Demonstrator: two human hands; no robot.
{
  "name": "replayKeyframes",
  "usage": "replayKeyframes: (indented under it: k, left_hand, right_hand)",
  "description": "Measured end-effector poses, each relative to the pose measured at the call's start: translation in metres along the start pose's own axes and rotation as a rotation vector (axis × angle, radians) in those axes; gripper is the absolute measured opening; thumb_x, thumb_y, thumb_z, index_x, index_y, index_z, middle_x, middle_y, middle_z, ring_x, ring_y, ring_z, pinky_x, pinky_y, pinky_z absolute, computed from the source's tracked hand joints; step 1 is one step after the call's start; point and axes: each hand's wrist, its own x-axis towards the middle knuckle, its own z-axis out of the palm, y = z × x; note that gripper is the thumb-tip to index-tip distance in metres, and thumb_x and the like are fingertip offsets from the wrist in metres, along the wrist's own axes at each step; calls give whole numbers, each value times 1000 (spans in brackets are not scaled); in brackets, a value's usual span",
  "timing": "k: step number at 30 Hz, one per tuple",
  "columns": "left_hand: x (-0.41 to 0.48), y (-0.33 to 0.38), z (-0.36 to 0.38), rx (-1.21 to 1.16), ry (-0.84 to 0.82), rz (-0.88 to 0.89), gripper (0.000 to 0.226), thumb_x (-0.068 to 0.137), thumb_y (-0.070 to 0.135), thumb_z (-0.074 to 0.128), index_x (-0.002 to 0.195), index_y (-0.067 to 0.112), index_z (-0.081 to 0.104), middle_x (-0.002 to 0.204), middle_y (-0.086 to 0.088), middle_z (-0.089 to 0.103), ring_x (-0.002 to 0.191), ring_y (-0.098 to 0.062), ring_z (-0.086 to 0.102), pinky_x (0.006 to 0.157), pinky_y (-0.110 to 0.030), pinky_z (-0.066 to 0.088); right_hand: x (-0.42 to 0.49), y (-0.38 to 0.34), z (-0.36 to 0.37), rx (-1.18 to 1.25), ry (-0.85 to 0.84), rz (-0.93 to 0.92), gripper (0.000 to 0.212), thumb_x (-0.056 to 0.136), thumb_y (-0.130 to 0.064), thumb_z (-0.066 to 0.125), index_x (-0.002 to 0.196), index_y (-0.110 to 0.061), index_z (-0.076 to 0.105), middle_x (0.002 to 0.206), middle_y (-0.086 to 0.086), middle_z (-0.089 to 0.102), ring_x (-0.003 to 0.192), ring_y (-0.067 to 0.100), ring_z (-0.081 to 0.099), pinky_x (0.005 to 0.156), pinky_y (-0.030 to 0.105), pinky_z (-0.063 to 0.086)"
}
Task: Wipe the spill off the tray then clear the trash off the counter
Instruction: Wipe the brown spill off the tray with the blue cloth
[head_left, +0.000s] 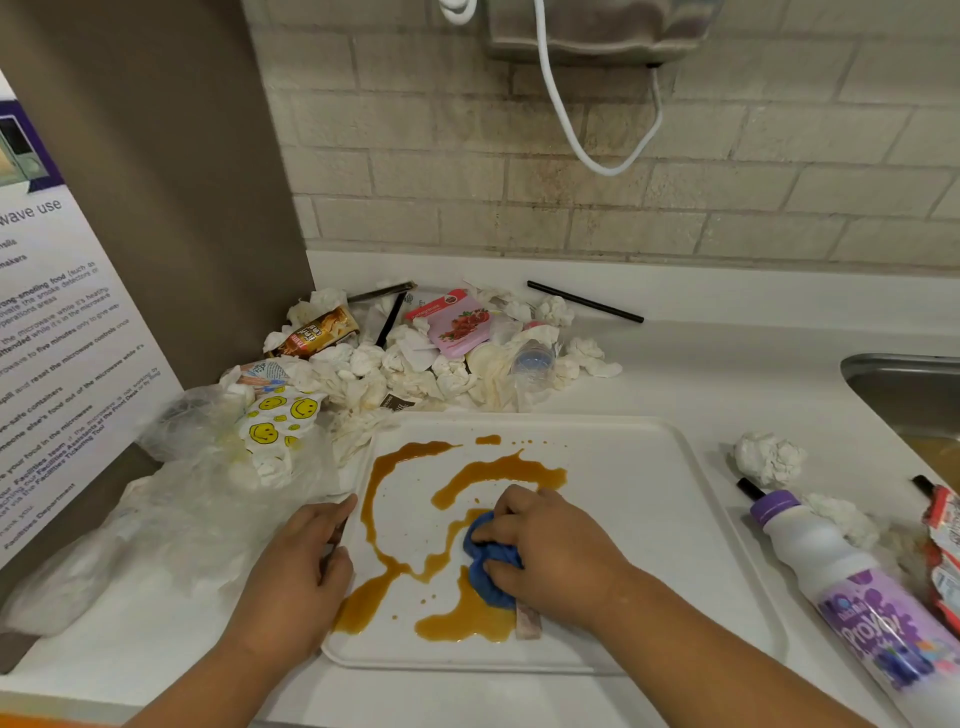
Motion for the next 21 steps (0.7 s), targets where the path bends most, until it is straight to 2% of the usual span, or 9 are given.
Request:
replayKeyframes:
  k: [5, 9, 11, 14, 17, 19, 21]
  left_hand:
    - [-1, 1, 0, -12, 3, -1, 51, 86, 0, 53, 133, 20, 52, 119, 7, 54, 104, -14, 54, 88, -24, 39]
    - [0, 1, 0, -5, 3, -4, 51, 86, 1, 53, 133, 21, 52, 121, 8, 53, 106, -14, 53, 91, -24, 39]
    - [0, 1, 0, -9, 4, -4, 52, 86, 1, 54, 133, 20, 52, 121, 7, 54, 106, -14, 53, 90, -24, 39]
    - [0, 0, 0, -3, 0, 3, 52, 86, 1, 54, 134, 20, 52, 120, 8, 54, 106, -14, 53, 89, -24, 39]
    - [0, -1, 0, -4, -5, 1, 51, 87, 2, 53, 134, 21, 51, 121, 8, 52, 109, -16, 53, 91, -24, 39]
    - [0, -1, 0, 0, -6, -1, 51, 87, 3, 52, 134, 21, 51, 122, 10, 51, 110, -15, 53, 93, -25, 40]
    - [0, -1, -1, -2, -4, 1, 51, 87, 2, 52, 134, 21, 51, 122, 11, 51, 111, -15, 52, 93, -25, 40]
  right_hand:
    - [1, 13, -17, 58, -96, 13, 30, 88, -27, 54, 114, -37, 66, 110, -14, 47, 95, 5, 41, 77, 16, 33]
    - [1, 10, -13, -30, -91, -49, 31, 92, -29, 50, 119, -37, 63, 117, -16, 46, 102, 16, 38, 87, 22, 35]
    - [-4, 11, -14, 21, -138, -80, 31, 93, -27, 51, 118, -37, 64, 114, -21, 44, 103, 14, 36, 87, 18, 33]
    - [-5, 19, -24, 75, -178, -50, 31, 92, -22, 51, 114, -35, 68, 113, -19, 47, 100, 6, 34, 85, 12, 31]
    - [-4, 13, -20, -6, -112, -45, 32, 92, -26, 50, 117, -41, 63, 115, -21, 46, 104, 14, 36, 91, 25, 38]
    - [-8, 6, -12, -40, -103, -98, 32, 92, -31, 51, 120, -41, 61, 119, -21, 46, 103, 15, 35, 89, 27, 38]
    - [-11, 6, -14, 18, -146, -113, 31, 91, -29, 53, 118, -39, 63, 113, -23, 46, 102, 14, 35, 89, 26, 38]
